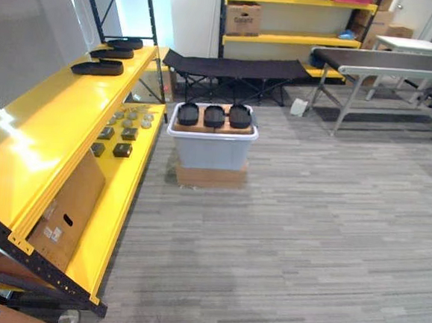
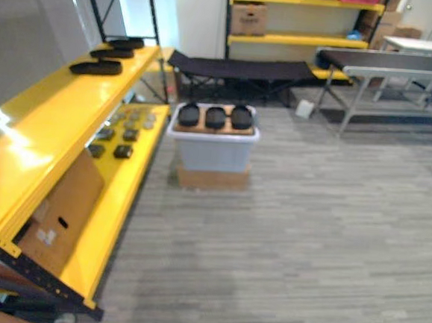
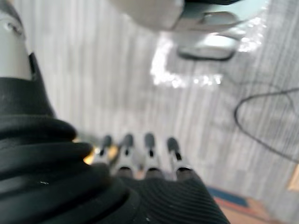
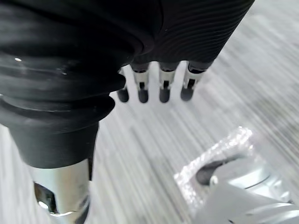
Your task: Walk over and take plastic housings, then place them on the shelf
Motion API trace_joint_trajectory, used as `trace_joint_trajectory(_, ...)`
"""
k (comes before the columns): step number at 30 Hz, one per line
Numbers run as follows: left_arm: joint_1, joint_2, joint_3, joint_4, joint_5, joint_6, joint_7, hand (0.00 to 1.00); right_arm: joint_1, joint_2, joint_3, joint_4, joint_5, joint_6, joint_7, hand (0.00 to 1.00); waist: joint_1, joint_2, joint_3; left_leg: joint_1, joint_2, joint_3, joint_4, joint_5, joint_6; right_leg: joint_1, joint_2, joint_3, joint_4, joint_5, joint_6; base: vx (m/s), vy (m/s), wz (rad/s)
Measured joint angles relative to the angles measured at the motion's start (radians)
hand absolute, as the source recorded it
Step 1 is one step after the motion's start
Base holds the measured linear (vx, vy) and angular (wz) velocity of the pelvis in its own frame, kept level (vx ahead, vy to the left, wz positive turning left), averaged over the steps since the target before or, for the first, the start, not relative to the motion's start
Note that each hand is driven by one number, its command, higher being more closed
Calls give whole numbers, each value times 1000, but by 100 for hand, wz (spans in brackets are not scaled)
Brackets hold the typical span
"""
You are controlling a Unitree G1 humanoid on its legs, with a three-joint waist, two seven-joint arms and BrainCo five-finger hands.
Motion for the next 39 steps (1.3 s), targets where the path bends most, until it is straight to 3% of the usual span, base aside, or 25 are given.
trace_joint_trajectory(5,-14,-21,56,20,-27,-2,0,0,-19,36,-84,33,39,2,3,0,-7,10,5,101,-7,9,-122,59,24,74,-2,-17,-70,32,4,172,43,-2)
trace_joint_trajectory(21,-63,-21,43,36,-69,-27,-22,0,-123,77,-75,32,35,0,6,0,-8,3,36,158,-10,10,-166,55,17,124,-2,-36,-99,32,13,20,-8,0)
trace_joint_trajectory(30,-61,-23,5,37,-67,-29,12,0,-101,72,-37,17,16,-7,-2,0,-6,4,47,171,-10,15,-176,54,17,138,-2,-39,-102,22,15,-62,-41,-2)
trace_joint_trajectory(39,-62,-18,4,36,-66,-32,16,0,-92,71,-37,18,-3,-7,-1,0,16,-11,55,188,-13,9,-176,55,19,160,-4,-43,-104,22,15,-16,-26,2)
